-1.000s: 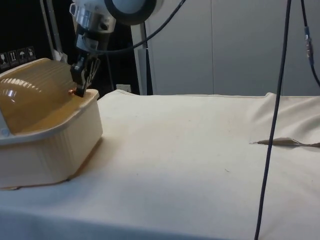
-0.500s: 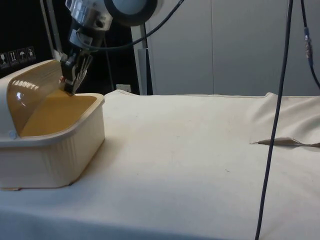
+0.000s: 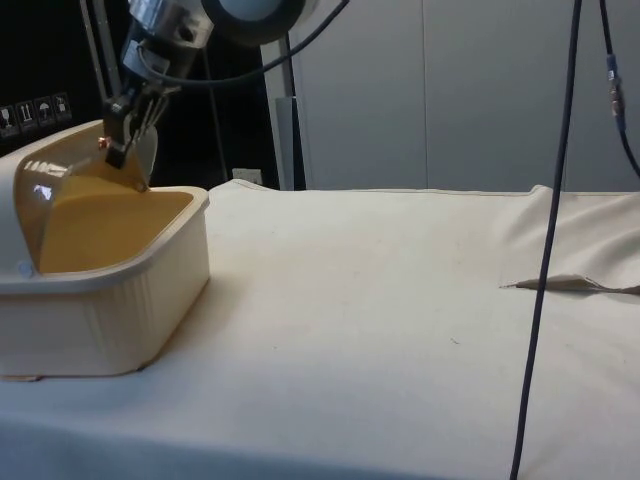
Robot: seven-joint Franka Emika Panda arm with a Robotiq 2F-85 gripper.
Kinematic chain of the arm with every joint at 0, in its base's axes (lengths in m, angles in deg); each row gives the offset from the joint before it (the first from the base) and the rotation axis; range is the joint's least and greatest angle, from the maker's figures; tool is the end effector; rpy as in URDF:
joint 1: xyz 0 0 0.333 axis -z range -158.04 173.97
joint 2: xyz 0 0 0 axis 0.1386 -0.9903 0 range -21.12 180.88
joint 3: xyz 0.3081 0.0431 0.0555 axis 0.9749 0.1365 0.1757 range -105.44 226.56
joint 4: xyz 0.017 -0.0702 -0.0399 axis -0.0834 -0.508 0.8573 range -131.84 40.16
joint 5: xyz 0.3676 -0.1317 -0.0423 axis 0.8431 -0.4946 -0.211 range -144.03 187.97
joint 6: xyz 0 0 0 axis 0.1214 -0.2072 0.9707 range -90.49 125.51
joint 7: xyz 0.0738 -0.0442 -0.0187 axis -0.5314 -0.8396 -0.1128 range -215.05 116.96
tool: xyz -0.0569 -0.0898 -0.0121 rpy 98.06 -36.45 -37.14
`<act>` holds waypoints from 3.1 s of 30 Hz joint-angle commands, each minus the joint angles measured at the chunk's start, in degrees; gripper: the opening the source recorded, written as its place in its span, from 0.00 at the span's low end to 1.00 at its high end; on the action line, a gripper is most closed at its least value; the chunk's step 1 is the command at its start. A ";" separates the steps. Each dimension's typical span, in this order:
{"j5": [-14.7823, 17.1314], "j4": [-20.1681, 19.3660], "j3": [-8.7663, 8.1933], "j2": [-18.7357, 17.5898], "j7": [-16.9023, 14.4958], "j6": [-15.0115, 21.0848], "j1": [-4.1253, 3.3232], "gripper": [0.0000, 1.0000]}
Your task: Open the lid, then close it.
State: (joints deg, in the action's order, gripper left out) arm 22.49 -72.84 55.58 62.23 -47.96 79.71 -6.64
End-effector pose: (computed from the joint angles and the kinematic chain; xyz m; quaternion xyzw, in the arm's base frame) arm 0.6293 0.1095 0.3604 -0.9519 -0.0730 -0.2971 0.0180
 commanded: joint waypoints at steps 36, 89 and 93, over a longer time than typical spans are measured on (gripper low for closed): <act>-0.23 13.58 -0.40 0.34 0.23 -8.94 0.46 0.00; -0.74 27.73 -0.46 -1.32 0.00 -28.07 0.63 0.49; -0.40 27.73 -0.29 -1.32 -0.34 -28.13 0.80 0.70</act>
State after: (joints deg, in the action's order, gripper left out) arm 22.08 -45.11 55.29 60.91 -48.30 51.57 -5.84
